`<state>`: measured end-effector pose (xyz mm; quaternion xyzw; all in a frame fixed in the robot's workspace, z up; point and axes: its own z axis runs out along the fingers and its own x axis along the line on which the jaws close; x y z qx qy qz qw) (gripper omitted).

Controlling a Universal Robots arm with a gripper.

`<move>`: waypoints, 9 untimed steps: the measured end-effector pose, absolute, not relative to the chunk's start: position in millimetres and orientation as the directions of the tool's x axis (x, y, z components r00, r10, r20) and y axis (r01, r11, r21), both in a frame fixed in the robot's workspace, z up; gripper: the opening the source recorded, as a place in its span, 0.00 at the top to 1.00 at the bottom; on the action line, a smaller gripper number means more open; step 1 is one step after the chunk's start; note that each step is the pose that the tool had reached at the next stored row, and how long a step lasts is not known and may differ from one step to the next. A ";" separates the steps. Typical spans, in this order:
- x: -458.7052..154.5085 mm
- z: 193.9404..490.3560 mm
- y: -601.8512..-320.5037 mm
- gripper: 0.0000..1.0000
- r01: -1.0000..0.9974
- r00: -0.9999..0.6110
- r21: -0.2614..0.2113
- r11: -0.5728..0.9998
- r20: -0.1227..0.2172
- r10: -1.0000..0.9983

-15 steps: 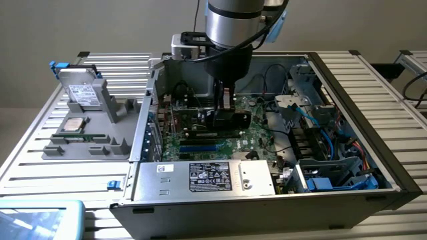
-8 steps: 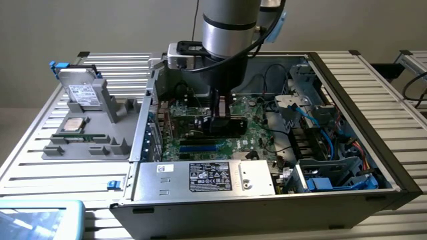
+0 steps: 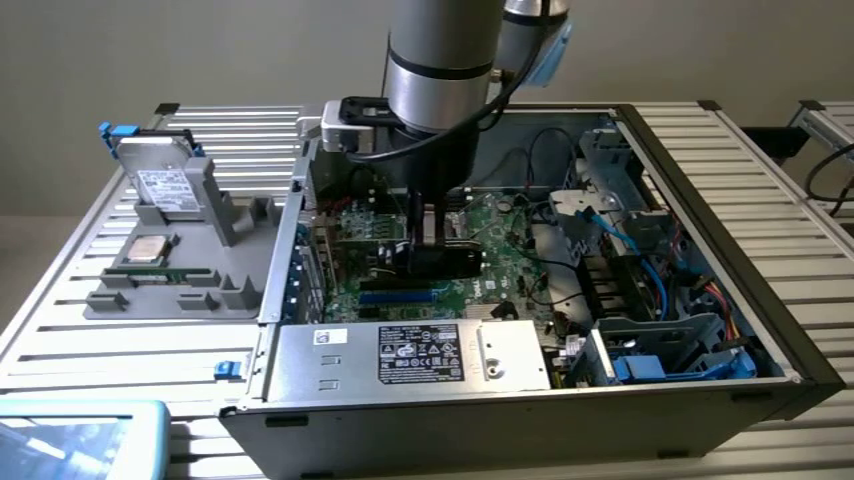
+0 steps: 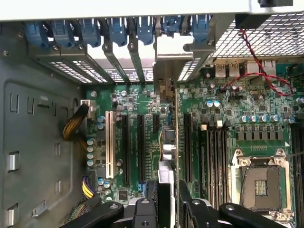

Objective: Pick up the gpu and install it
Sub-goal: 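Insert the gpu into the slot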

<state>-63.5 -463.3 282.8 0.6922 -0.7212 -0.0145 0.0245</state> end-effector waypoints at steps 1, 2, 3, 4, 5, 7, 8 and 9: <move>-64.3 281.1 -463.3 0.72 -0.998 -0.041 0.055 0.042 0.015 -0.999; -65.1 279.2 -463.3 0.72 -0.998 -0.042 0.055 0.043 0.015 -0.999; -66.0 277.4 -463.3 0.72 -0.998 -0.042 0.055 0.043 0.015 -0.999; -66.8 275.6 -463.3 0.72 -0.998 -0.042 0.055 0.043 0.015 -0.999; -67.6 273.8 -463.3 0.72 -0.998 -0.043 0.055 0.043 0.015 -0.999; -69.4 270.1 -463.3 0.72 -0.998 -0.043 0.055 0.044 0.015 -0.999; -70.2 268.3 -463.3 0.72 -0.998 -0.044 0.055 0.045 0.015 -0.999; -71.1 266.5 -463.3 0.72 -0.997 -0.044 0.055 0.045 0.015 -0.999</move>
